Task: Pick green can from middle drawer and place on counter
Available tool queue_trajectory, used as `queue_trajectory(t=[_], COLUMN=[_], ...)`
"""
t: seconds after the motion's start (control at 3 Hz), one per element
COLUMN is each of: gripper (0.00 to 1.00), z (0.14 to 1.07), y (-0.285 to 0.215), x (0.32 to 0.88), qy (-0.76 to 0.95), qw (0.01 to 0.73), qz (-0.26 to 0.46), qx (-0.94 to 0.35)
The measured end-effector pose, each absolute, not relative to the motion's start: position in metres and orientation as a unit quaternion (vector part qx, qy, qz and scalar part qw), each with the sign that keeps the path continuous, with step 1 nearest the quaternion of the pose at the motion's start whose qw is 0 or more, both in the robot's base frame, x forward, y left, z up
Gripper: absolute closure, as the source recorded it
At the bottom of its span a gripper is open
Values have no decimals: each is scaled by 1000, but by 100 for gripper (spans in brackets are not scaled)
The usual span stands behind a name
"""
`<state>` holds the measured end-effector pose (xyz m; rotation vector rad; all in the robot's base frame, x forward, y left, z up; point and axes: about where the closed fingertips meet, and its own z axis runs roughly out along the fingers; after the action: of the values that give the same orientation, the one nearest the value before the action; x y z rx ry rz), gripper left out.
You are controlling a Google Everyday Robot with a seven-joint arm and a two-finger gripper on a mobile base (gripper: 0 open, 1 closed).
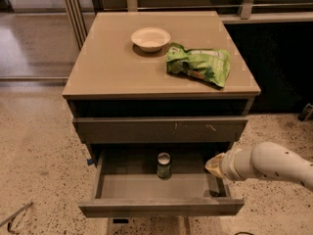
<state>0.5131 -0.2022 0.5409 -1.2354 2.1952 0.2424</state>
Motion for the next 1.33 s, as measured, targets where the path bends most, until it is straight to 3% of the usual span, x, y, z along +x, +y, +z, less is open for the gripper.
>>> queue_trajectory(t=[0.33, 1.33], gripper=[98, 30], z=[507, 465], y=[-186, -114], x=[515, 528], qy=[824, 798], qw=[312, 355], qz=[103, 167], qx=[-461, -457])
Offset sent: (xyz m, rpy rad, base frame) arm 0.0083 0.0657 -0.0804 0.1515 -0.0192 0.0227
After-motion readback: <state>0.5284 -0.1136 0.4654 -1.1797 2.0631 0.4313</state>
